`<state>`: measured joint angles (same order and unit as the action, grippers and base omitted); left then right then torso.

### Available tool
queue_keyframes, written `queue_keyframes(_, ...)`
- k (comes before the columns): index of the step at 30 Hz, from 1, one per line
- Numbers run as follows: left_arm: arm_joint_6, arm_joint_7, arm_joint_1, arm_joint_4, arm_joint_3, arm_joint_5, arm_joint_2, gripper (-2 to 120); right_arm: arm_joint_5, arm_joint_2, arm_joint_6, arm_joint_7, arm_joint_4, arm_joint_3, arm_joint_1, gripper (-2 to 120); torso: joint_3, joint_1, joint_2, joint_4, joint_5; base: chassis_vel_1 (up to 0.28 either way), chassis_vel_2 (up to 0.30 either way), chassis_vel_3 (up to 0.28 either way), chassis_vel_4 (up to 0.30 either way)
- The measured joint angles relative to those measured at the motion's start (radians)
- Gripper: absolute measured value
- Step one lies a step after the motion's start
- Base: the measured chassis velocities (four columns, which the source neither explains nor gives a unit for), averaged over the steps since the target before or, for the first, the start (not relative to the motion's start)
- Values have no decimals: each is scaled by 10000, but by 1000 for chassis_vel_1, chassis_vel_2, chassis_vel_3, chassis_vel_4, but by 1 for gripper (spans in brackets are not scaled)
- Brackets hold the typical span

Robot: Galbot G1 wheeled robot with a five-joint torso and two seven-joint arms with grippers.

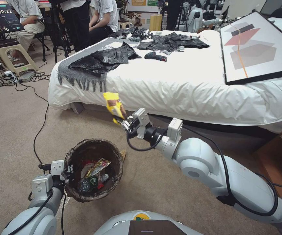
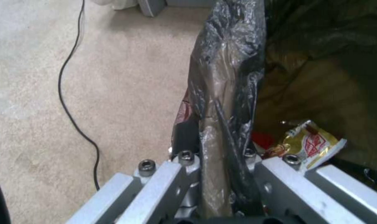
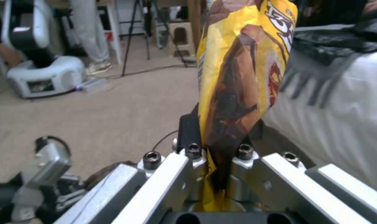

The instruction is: Pick up the trash bin, then pick up the garbage from the floor and place it into the trash bin.

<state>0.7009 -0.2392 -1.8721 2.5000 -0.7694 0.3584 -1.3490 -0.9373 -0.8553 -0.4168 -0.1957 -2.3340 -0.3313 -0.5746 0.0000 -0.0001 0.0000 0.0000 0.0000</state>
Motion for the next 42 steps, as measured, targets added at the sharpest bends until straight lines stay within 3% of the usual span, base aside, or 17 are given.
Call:
queue_keyframes(14,173,-166,52,0,23,65,-41,3,-1072,180,-659,-490,-552,-1841,1078,0,0,0,0,0,0,0,0,0,0)
queue_keyframes(29,161,-371,179,0,-42,348,109,3,-1721,421,-1185,-838,-1105,-2715,1412,0,0,0,0,-2,0,0,0,0,0)
queue_keyframes(40,161,-403,256,0,-26,407,35,3,-2079,68,-1401,-1235,-1053,-3519,1807,-1,0,0,0,0,0,0,0,0,0)
queue_keyframes(42,161,-401,257,0,-26,403,14,3,-2093,-70,-1463,-1559,-946,-3694,1829,7,0,0,0,0,0,0,0,0,0)
